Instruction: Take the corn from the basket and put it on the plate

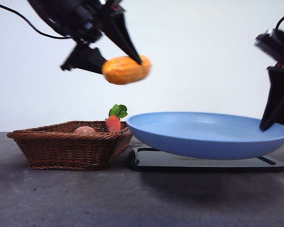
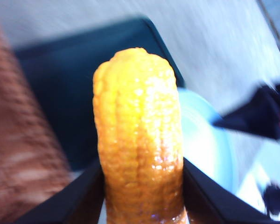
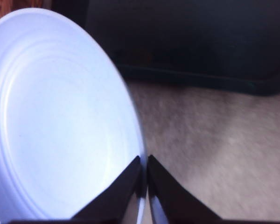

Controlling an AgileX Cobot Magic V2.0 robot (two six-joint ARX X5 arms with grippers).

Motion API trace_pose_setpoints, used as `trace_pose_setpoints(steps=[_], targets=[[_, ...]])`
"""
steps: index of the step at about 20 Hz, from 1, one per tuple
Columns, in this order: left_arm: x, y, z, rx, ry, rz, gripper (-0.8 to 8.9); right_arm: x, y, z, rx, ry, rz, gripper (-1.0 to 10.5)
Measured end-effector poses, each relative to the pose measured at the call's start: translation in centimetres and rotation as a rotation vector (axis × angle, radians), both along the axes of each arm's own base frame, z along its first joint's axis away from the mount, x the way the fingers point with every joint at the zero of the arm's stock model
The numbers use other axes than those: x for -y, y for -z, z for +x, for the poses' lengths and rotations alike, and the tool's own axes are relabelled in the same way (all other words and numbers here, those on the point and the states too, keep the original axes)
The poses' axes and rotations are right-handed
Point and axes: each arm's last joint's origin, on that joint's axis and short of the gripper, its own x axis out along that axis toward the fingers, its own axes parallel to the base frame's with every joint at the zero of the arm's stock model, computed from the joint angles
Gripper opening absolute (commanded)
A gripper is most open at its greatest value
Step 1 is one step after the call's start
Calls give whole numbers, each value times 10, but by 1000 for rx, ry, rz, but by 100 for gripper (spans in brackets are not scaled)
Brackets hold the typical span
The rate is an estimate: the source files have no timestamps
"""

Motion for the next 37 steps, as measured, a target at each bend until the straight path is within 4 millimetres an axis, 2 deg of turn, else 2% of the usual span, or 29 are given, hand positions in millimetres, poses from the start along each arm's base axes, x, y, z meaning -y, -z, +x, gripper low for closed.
trace_pose_setpoints(steps=[3, 7, 11, 15, 22, 25, 28, 30, 34, 37], targets=[[34, 16, -12, -7, 120, 30, 153, -1, 5, 4, -33, 13, 16, 3], [63, 52, -15, -23, 185, 136, 153, -1, 5, 4, -33, 13, 19, 3], [71, 61, -19, -28, 223, 158, 161, -1, 5, 4, -33, 13, 19, 3], [71, 61, -19, -21, 231, 161, 303, -1, 5, 4, -33, 12, 20, 3], [71, 61, -20, -28, 238, 154, 303, -1, 5, 4, -33, 13, 18, 3], [67, 46, -24, 5, 236, 130, 303, 0, 6, 4, -30, 20, 4, 3], [56, 17, -30, 75, 222, 78, 303, 1, 6, 5, -27, 26, -2, 3], [49, 5, -33, 102, 207, 57, 303, 3, 2, 12, -33, 41, -3, 3], [35, -21, -46, 141, 197, 30, 303, 10, -13, 39, -33, 78, -22, 3], [23, -43, -60, 196, 193, -8, 303, 12, -20, 68, -46, 87, -66, 3]])
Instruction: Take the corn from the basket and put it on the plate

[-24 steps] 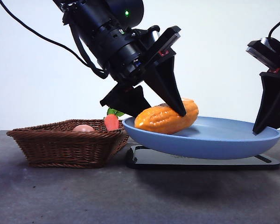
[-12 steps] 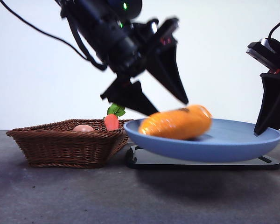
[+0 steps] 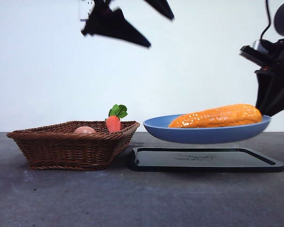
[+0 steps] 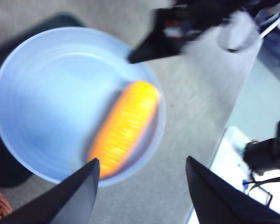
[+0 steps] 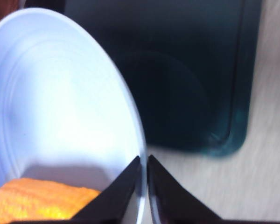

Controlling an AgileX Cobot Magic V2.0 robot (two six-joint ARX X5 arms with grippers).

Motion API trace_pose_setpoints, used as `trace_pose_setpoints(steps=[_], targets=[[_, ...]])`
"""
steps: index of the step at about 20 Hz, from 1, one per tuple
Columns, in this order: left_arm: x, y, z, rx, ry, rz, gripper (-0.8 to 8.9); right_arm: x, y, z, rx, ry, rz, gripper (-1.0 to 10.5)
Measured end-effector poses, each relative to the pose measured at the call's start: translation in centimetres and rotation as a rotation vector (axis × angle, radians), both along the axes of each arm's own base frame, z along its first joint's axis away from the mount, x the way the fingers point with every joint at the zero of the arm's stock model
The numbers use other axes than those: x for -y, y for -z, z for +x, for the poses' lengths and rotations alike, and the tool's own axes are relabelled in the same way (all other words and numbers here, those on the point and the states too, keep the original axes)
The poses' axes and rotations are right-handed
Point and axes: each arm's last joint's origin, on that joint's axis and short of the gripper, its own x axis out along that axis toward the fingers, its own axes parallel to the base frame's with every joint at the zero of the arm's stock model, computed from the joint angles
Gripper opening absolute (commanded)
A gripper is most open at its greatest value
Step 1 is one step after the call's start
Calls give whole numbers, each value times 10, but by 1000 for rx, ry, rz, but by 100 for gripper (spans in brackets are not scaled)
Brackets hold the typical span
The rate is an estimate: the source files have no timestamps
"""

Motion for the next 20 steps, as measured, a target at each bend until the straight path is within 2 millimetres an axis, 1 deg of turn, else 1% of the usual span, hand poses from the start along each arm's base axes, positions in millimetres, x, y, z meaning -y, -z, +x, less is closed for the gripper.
trace_pose_setpoints(steps=[5, 8, 12, 14, 16, 19, 20], targets=[[-15, -27, -18, 71, -1, -62, 301, 1, -4, 46, 14, 3, -4, 3], [-20, -36, -24, 89, -6, -86, 301, 3, 7, 66, 0, 7, -19, 3], [-23, -39, -27, 92, -13, -101, 301, 2, 36, 78, -50, -4, -28, 3], [-23, -39, -27, 89, -14, -101, 301, 2, 46, 83, -54, -11, -29, 3], [-23, -39, -27, 88, -15, -101, 301, 2, 49, 84, -56, -18, -32, 3], [-23, -39, -27, 89, -15, -102, 301, 2, 49, 84, -53, -24, -33, 8], [-23, -39, -27, 88, -15, -101, 301, 2, 49, 84, -52, -27, -34, 32]])
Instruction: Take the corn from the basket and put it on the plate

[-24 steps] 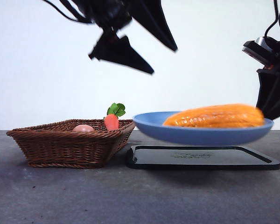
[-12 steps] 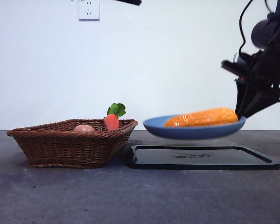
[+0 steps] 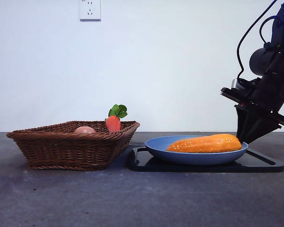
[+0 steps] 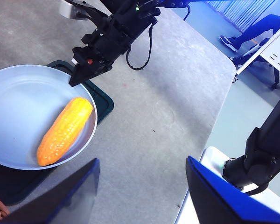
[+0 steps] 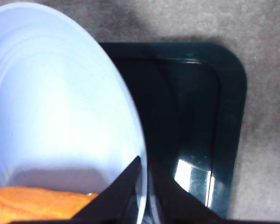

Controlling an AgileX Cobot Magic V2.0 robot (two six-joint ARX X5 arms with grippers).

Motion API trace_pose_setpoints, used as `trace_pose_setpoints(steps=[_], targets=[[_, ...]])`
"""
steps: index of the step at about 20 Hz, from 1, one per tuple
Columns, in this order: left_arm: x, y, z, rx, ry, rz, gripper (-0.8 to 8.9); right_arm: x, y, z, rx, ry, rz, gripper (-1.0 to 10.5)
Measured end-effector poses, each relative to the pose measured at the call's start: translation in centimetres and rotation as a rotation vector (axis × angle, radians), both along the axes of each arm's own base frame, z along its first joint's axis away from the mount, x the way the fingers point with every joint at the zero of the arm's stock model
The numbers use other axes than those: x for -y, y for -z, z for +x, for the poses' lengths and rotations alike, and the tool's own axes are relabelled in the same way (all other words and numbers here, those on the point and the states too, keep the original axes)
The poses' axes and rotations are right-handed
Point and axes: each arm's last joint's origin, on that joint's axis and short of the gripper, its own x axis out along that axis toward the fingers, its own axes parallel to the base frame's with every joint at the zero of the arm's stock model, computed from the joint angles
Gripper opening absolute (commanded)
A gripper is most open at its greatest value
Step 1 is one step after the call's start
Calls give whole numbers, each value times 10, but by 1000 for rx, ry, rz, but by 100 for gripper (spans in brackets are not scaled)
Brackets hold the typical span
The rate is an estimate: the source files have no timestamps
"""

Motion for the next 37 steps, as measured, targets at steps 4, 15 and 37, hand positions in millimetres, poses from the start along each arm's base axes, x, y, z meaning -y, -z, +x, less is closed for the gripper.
trace_pose_setpoints(steps=[4, 15, 37], targets=[[0, 0, 0, 0, 0, 0, 301, 0, 0, 0, 0, -8, 1, 240], [0, 0, 0, 2, 1, 0, 300, 14, -107, -63, 156, -7, -10, 242], [-3, 7, -4, -12, 39, 83, 6, -10, -116, -261, 500, -162, 46, 2]])
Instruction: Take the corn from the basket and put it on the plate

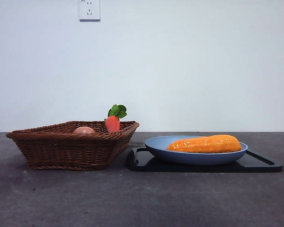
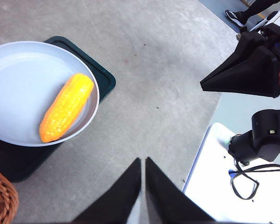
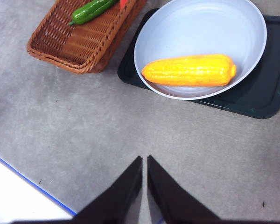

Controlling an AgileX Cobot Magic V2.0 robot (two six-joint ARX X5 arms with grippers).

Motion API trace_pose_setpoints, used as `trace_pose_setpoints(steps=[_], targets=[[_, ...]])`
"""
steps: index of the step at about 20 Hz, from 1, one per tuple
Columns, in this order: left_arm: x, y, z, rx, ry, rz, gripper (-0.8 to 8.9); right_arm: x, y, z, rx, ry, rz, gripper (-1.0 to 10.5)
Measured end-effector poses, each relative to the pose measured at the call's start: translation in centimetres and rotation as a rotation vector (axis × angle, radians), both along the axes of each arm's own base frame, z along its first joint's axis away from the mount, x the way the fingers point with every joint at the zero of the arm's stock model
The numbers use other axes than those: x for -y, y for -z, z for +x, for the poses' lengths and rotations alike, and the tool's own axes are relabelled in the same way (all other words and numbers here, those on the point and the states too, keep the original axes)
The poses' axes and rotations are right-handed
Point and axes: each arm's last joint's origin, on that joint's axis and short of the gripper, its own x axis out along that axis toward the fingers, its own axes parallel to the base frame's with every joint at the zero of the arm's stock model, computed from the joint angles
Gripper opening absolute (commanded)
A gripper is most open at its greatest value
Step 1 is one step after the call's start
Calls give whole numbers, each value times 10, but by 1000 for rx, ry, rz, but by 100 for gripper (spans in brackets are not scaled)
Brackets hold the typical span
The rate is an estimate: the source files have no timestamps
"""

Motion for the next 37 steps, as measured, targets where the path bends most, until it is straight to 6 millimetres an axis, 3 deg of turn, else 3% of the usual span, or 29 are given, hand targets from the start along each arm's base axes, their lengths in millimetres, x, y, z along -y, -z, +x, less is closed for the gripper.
trace_pose_setpoints(steps=[14, 18, 21, 25, 28, 32, 37], targets=[[-3, -3, 3, 51, -10, -4, 6, 0, 0, 0, 0, 8, -3, 2], [-43, -27, 7, 319, -174, -43, 7, 0, 0, 0, 0, 8, -3, 2], [-89, -36, -13, 550, -317, -148, 7, 0, 0, 0, 0, 8, -4, 2], [-143, 3, -43, 707, -560, -148, 6, 0, 0, 0, 0, 8, -3, 2], [-165, 41, -68, 762, -740, -98, 6, 0, 0, 0, 0, 8, -3, 2], [-176, 99, -92, 769, -890, -56, 6, 0, 0, 0, 0, 8, -3, 2], [-178, 159, -100, 720, -934, -59, 6, 0, 0, 0, -1, 8, -3, 2]])
